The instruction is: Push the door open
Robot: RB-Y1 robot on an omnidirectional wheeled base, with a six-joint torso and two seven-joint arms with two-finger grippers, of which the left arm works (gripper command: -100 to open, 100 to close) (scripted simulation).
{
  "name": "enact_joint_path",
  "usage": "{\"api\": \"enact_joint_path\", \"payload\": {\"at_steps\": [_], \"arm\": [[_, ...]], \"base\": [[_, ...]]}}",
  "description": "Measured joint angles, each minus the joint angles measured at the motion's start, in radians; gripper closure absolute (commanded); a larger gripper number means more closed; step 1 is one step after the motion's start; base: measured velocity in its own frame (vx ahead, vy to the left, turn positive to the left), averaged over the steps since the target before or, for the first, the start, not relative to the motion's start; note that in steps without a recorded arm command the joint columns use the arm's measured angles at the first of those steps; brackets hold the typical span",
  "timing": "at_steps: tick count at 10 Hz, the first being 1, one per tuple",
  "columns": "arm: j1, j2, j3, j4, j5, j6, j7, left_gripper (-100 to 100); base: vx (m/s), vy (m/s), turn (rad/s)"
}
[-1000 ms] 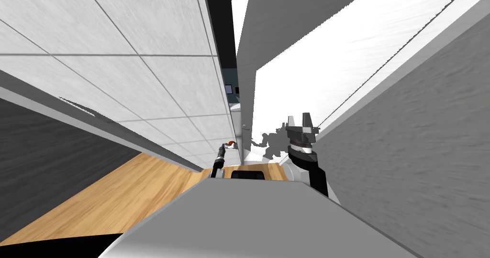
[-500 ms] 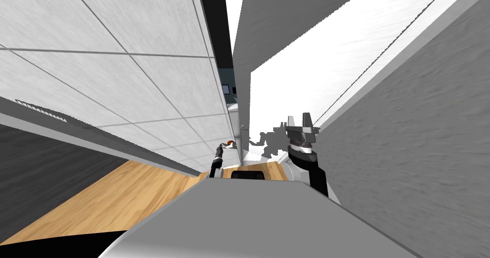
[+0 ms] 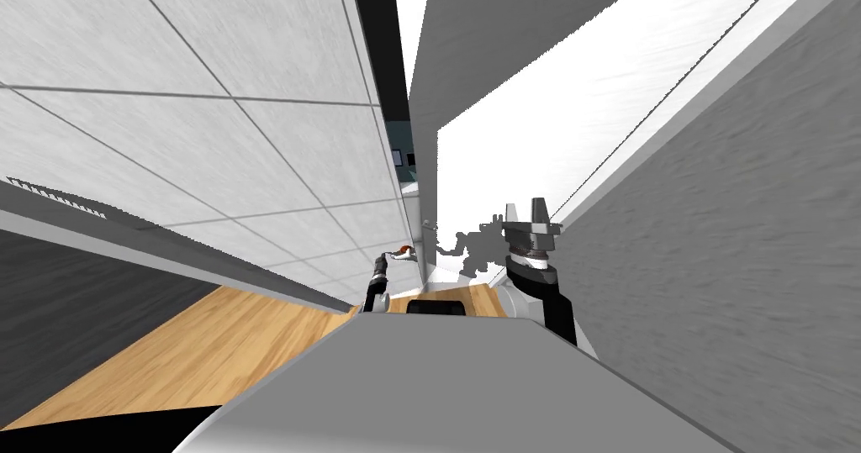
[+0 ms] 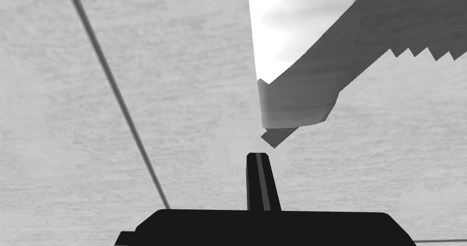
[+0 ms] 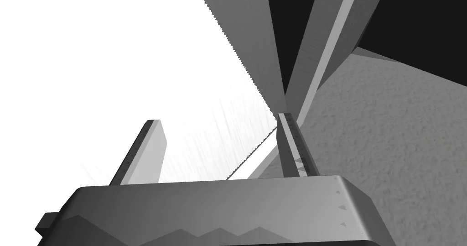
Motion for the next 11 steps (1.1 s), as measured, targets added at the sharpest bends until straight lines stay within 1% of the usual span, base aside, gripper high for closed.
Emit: {"api": "enact_joint_path", "payload": {"at_steps": [1, 3, 5, 6, 7, 8, 9, 11], "arm": [[-0.002, -0.002, -0.003, 0.000, 0.001, 0.002, 0.002, -100], [-0.002, -0.010, -0.016, -0.004, 0.000, 0.015, 0.011, -100], [0.002, -0.026, -0.031, -0.005, -0.001, 0.020, 0.022, -100], [-0.001, -0.036, -0.037, -0.001, -0.001, 0.022, 0.027, -100], [-0.007, -0.047, -0.044, 0.015, 0.000, 0.018, 0.034, -100], [-0.004, -0.062, -0.051, 0.004, 0.000, 0.026, 0.039, -100], [-0.004, -0.064, -0.052, 0.003, -0.001, 0.030, 0.040, -100], [-0.004, -0.049, -0.050, 0.009, 0.000, 0.023, 0.039, -100]], "base": [[-0.183, -0.128, 0.008], [-0.201, -0.130, -0.006], [-0.196, -0.139, -0.006], [-0.215, -0.135, -0.012], [-0.207, -0.139, -0.008], [-0.086, -0.063, 0.004], [0.079, 0.015, -0.024], [0.157, 0.042, -0.018]]}}
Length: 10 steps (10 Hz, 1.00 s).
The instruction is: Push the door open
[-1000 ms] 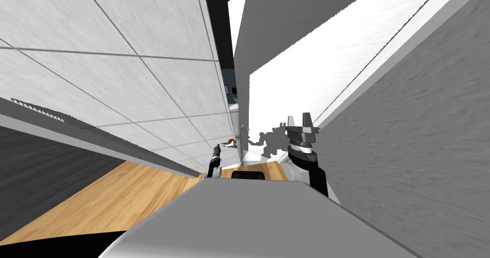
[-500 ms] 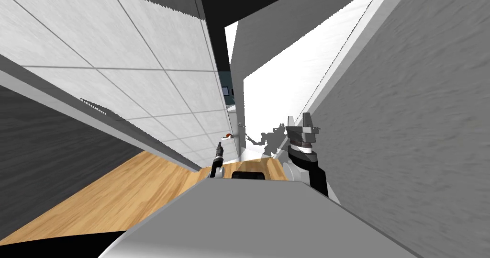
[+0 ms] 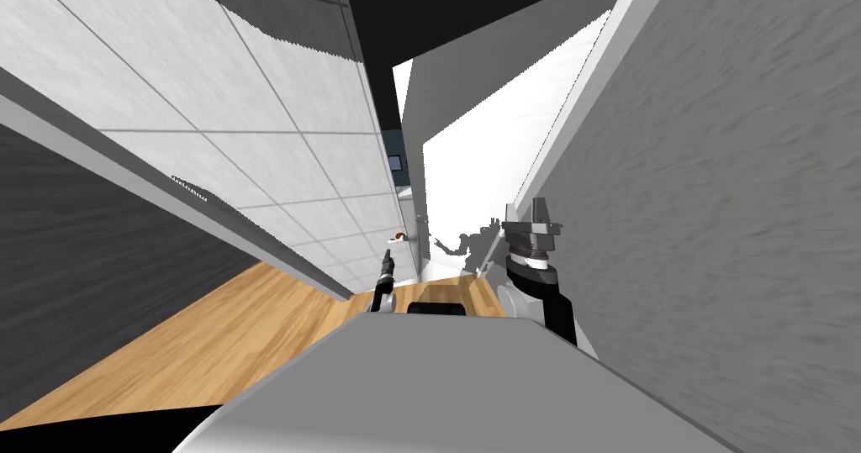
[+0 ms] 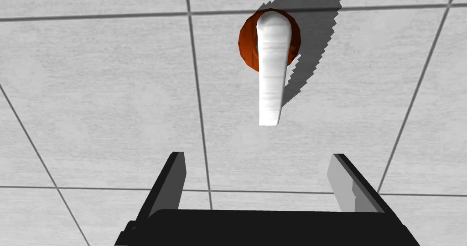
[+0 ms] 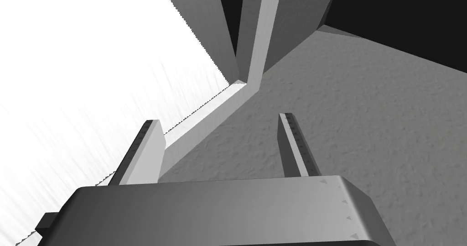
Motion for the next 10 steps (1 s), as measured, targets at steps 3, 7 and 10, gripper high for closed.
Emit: {"api": "enact_joint_path", "payload": {"at_steps": [3, 7, 10], "arm": [[-0.002, 0.012, 0.005, 0.008, 0.002, -0.009, -0.001, -100], [-0.002, -0.002, 0.011, 0.021, 0.004, -0.026, -0.001, -100], [-0.004, -0.002, 0.011, 0.021, 0.004, -0.026, 0.000, 100]], "base": [[0.207, 0.038, -0.023], [0.154, 0.036, -0.019], [-0.021, -0.007, 0.000]]}}
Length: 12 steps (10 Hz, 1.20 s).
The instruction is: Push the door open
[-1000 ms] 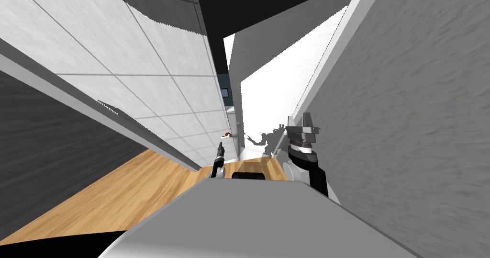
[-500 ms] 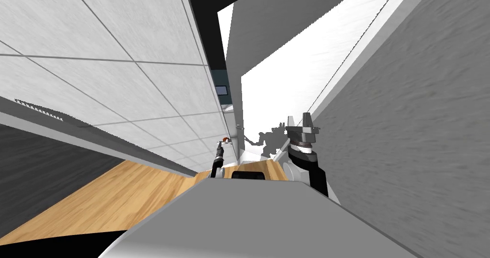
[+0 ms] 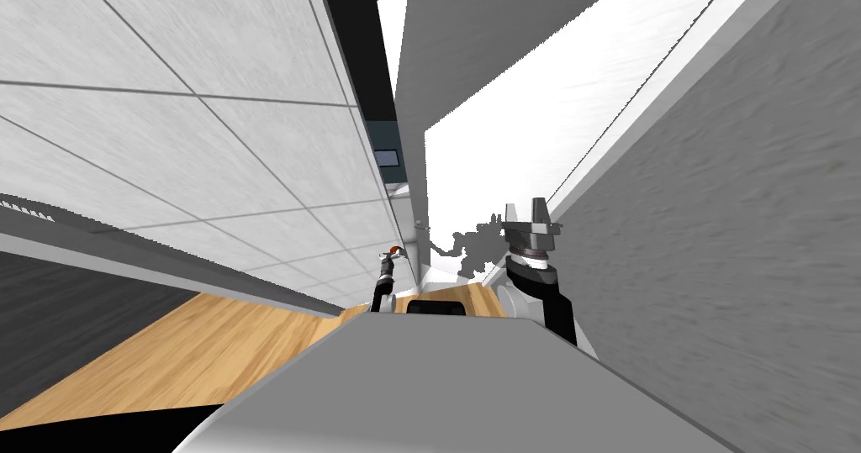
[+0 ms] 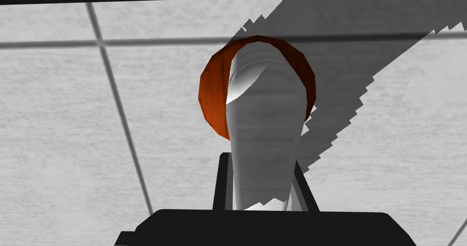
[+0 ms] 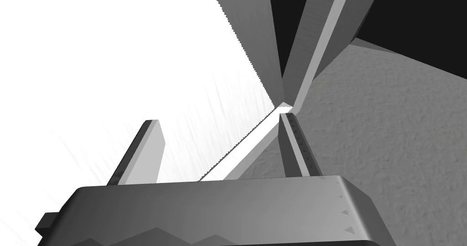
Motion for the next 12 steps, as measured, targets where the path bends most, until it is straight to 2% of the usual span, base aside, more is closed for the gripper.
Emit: {"api": "enact_joint_path", "payload": {"at_steps": [4, 7, 8, 9, 10, 11, 12], "arm": [[0.003, -0.001, 0.000, 0.003, 0.000, 0.003, 0.000, 100], [-0.019, 0.001, 0.033, 0.034, 0.017, -0.006, -0.029, 100], [-0.040, 0.004, 0.046, 0.063, 0.023, -0.020, -0.039, 100], [-0.028, 0.005, 0.054, 0.040, 0.027, -0.017, -0.044, 100], [-0.030, 0.005, 0.061, 0.039, 0.030, -0.017, -0.051, 100], [-0.057, 0.012, 0.069, 0.085, 0.034, -0.038, -0.053, 100], [-0.064, 0.012, 0.080, 0.096, 0.040, -0.045, -0.060, 100]], "base": [[-0.004, 0.016, -0.035], [0.023, 0.102, -0.091], [0.018, 0.061, -0.070], [0.014, 0.055, -0.040], [0.014, 0.034, 0.005], [0.016, 0.049, -0.067], [0.011, 0.079, -0.083]]}}
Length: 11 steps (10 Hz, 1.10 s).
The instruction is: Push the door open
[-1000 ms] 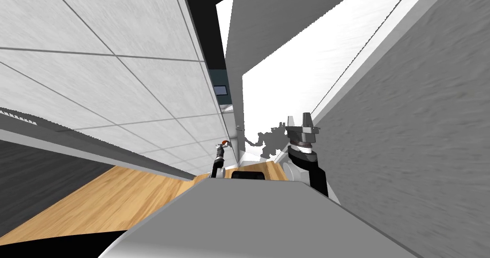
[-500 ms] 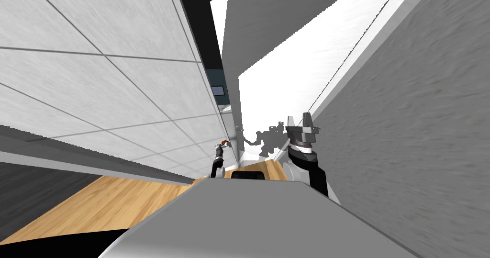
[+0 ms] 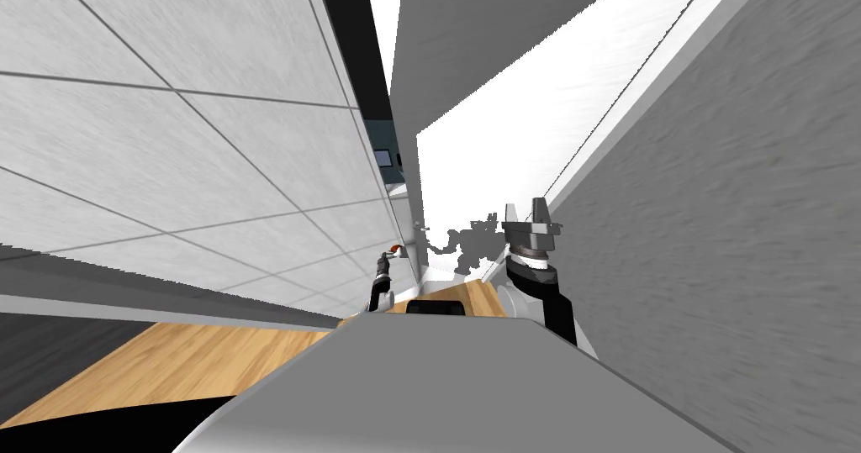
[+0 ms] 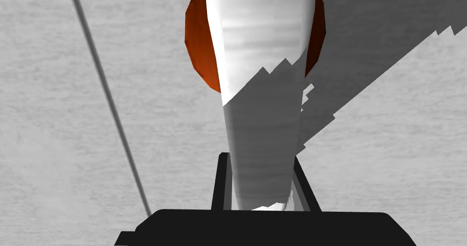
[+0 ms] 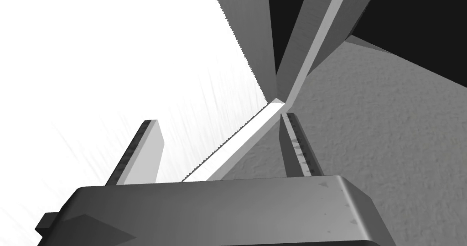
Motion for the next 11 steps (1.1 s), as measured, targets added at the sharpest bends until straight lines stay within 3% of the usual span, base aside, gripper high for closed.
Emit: {"api": "enact_joint_path", "payload": {"at_steps": [1, 3, 5, 7, 8, 11], "arm": [[-0.026, 0.002, 0.016, 0.041, 0.008, -0.018, -0.012, 100], [-0.016, 0.006, 0.032, 0.029, 0.015, -0.021, -0.019, 100], [-0.034, 0.008, 0.053, 0.051, 0.025, -0.033, -0.034, 100], [-0.025, 0.005, 0.069, 0.019, 0.033, -0.012, -0.047, 100], [-0.038, 0.022, 0.084, 0.040, 0.039, -0.028, -0.048, -100], [-0.047, 0.018, 0.082, 0.041, 0.046, -0.014, -0.047, -100]], "base": [[0.021, 0.067, -0.041], [0.014, 0.095, -0.056], [0.023, 0.057, -0.092], [0.023, 0.053, 0.051], [-0.051, -0.092, 0.050], [-0.126, -0.211, 0.017]]}}
